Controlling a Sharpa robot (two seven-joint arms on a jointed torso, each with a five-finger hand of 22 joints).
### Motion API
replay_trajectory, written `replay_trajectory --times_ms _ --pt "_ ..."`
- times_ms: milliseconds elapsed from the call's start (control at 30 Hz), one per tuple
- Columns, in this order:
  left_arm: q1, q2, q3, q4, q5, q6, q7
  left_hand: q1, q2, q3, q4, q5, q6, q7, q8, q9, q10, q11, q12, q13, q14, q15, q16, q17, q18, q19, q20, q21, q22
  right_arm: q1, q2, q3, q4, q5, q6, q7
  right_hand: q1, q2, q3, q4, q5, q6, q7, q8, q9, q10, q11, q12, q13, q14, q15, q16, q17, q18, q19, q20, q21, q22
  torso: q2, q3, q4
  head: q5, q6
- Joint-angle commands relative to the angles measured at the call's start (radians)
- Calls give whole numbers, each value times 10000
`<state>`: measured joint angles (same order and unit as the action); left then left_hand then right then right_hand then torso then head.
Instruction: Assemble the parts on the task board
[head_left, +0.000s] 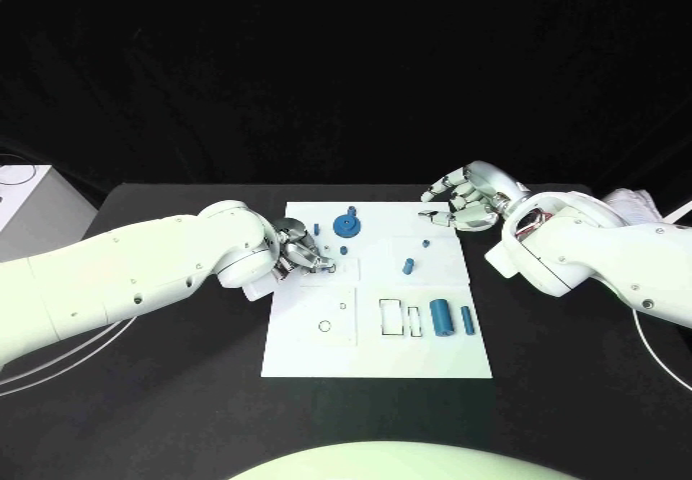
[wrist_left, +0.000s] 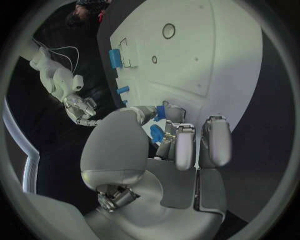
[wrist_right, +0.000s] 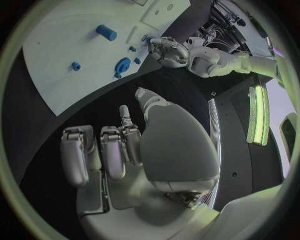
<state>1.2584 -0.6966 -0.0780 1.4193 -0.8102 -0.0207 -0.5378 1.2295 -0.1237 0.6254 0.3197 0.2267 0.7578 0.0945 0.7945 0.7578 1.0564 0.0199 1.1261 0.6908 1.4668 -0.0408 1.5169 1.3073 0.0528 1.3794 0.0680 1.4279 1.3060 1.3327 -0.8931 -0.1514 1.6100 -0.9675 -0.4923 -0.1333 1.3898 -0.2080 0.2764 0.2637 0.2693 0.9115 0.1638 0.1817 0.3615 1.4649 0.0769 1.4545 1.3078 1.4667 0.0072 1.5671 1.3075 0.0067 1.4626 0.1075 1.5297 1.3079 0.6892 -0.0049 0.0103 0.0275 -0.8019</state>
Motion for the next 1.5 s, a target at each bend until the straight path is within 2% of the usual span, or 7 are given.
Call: replay_trajectory --times_ms 33,267,500,800,1133,1333,1500 --pt "298 26 59 -150 1096 1761 -36 -99 -28 2021 -2033 -27 -64 1 51 26 -73 11 10 -21 644 26 -62 1688 141 -110 20 -63 -53 -5 10 1 -18 -145 140 33 -99 27 10 47 41 -71 -11 53 9 -25 20 -15 1566 1041 -23 37 2633 47 868 3 -30 2331 -4 6 22 -19 34" --pt "897 378 89 -794 1509 3026 -340 -187 -58 2236 -2264 1 -82 20 99 60 -111 25 36 1 611 38 -100 1632 157 -177 38 -101 -111 -5 45 0 -62 -147 163 11 -79 24 28 35 68 -74 -13 60 10 -17 17 -7 1572 1041 -25 37 2633 47 868 2 -30 2331 -13 13 -4 9 50" --pt "1292 929 84 -1532 1398 4325 -677 -347 29 2407 -2394 -24 -134 61 112 85 -249 63 -10 -99 567 72 -145 1564 190 -293 56 -176 -233 -5 83 -6 -92 -148 210 -10 -38 1 96 10 257 -87 -12 88 10 -13 15 -3 1573 1041 -28 37 2633 51 861 -3 -48 2321 8 -1 -8 -14 81" --pt "1656 1894 -167 -2504 324 5915 -868 -744 101 2761 -2970 54 -159 114 164 209 -194 108 197 185 560 114 -119 1589 189 -313 100 -157 -191 -5 139 -11 -122 -161 224 -31 -23 -21 152 -3 415 -100 -10 107 9 -18 14 -8 1567 1041 -30 37 2633 51 862 -5 -48 2322 1 -7 32 7 23" --pt "1801 2833 -425 -3584 -255 6572 -934 -1509 282 3273 -3509 135 -85 102 202 435 50 99 537 651 626 106 -14 1725 164 -232 97 -54 -36 -5 236 -12 -171 -188 198 -31 -11 -31 187 -13 496 -104 -9 117 9 -15 14 -5 1569 1041 -30 37 2633 52 860 -6 -52 2320 -1 -5 29 98 -13" --pt "1814 3141 -569 -3748 -642 6478 -950 -2114 311 3680 -3938 446 40 45 274 652 347 42 831 1056 716 53 100 1891 118 -67 49 90 187 -5 276 -13 -197 -248 157 -17 -8 -33 193 -15 508 -104 -9 119 9 -21 14 -12 1562 1041 -30 37 2633 53 857 -7 -58 2317 6 -13 23 112 -19" --pt "1816 3288 -820 -3789 -755 6608 -969 -2254 364 3774 -4022 532 71 30 276 700 388 26 868 1107 728 35 115 1912 110 -41 34 115 223 -5 311 -13 -228 -260 89 0 -3 -31 208 -18 532 -105 -9 123 9 -40 13 -33 1544 1041 -30 37 2633 64 838 -7 -99 2289 4 -17 33 115 -42"
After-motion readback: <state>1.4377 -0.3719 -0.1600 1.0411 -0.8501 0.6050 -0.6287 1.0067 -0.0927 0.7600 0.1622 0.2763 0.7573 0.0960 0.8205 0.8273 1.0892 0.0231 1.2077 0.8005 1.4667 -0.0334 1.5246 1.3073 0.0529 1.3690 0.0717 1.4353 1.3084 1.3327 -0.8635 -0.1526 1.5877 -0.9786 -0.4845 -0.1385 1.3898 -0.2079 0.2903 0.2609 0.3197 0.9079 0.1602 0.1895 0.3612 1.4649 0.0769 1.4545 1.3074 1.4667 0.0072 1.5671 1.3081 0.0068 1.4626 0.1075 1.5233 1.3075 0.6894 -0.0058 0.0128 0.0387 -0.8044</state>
